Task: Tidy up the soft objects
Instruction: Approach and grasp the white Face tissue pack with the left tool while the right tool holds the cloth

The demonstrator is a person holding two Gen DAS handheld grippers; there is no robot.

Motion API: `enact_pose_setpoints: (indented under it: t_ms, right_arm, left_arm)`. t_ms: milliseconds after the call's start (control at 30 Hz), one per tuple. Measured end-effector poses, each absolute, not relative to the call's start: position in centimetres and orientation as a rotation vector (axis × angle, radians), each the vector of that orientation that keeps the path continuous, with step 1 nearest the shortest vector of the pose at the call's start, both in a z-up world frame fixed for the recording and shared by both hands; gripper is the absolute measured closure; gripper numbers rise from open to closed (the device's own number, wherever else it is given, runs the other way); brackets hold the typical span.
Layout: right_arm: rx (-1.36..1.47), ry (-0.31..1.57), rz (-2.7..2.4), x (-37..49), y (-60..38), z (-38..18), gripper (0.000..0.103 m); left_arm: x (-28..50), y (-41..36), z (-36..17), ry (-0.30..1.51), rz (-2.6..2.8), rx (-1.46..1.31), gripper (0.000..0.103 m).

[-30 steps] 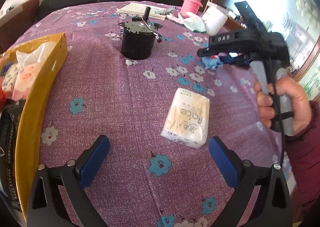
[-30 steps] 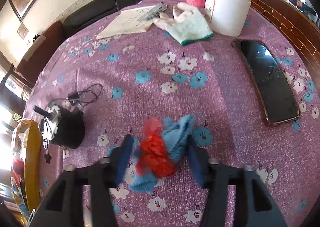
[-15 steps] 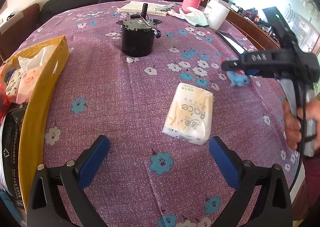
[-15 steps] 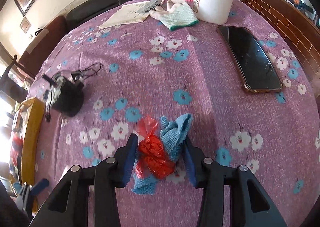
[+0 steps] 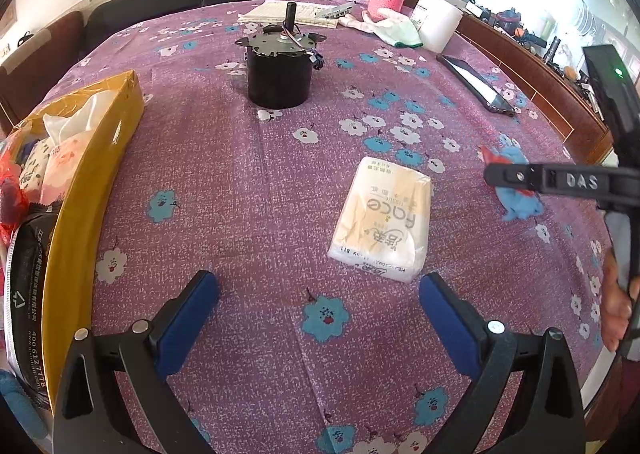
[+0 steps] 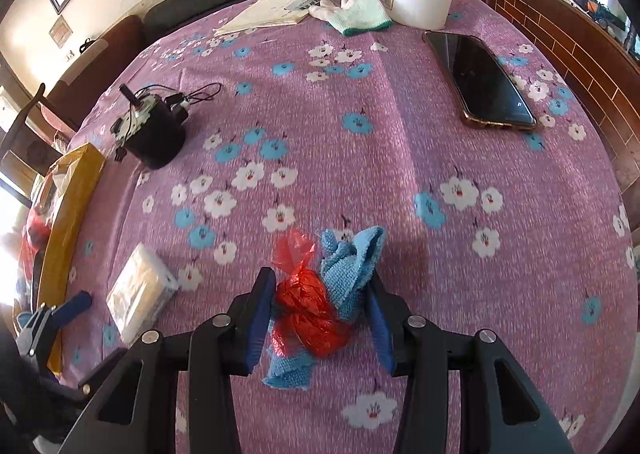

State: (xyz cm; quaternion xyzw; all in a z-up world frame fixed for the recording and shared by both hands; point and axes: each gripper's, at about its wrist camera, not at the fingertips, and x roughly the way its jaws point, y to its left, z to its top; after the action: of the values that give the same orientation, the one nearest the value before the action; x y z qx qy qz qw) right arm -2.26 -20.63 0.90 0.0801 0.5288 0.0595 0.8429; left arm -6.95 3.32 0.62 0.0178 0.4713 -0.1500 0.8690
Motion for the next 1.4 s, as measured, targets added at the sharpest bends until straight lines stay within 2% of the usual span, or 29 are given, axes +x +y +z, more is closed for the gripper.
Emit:
enact_pose_setpoints:
  t_ms: [633,900,1167,1400]
  right_arm:
    - [0.146,1.073,0.120,-5.6,-20.5,0.9,0.053]
    - [0.160,1.027,0.144,-6.0,-19.6,0.7,0.027]
    - [0.164,0.976,0.148,-6.1,-19.2,0.5,0.020]
    - [0.231,0.957,0.179,-6.4,-20.2,0.5,0.020]
  left_arm:
    - [-7.3,2.6,0.3,1.001,-0.261,0.109,0.000]
    - [-7.3,2.4,0.1,1.005,-0.253,0.127,0.000]
    - [-7.2,2.3,0.1,1.007,-0.249,0.133,0.000]
    - [-7.1,2.2,0.1,1.021,-0.241,0.137,0.000]
